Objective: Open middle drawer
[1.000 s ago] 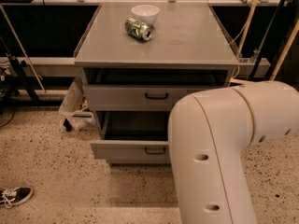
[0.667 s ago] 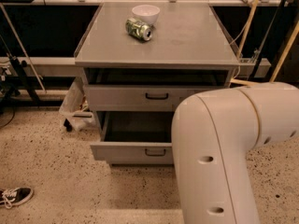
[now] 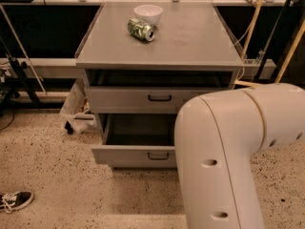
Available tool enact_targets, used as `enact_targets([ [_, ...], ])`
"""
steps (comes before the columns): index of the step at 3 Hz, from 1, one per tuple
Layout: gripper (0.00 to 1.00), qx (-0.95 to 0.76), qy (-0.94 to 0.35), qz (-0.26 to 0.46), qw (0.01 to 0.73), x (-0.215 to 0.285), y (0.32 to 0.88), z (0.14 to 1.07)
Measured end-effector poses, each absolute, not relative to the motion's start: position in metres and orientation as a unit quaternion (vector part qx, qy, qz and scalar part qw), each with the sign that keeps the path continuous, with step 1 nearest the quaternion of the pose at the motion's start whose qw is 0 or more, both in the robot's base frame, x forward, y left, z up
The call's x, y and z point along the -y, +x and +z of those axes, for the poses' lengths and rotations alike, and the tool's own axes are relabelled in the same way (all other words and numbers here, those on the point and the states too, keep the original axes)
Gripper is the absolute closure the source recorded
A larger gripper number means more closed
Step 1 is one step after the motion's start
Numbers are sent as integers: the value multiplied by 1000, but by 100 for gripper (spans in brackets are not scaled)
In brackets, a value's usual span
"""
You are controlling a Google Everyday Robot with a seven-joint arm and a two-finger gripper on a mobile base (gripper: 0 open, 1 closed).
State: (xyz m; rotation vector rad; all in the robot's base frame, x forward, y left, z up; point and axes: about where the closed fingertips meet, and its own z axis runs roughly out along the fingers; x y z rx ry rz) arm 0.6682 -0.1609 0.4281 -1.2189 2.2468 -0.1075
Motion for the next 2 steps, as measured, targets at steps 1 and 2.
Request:
enact_targets([
  [1,100,-839,-458,-39,292,162,664,428],
  [2,100,-834,-460,-36,302,163,654,428],
])
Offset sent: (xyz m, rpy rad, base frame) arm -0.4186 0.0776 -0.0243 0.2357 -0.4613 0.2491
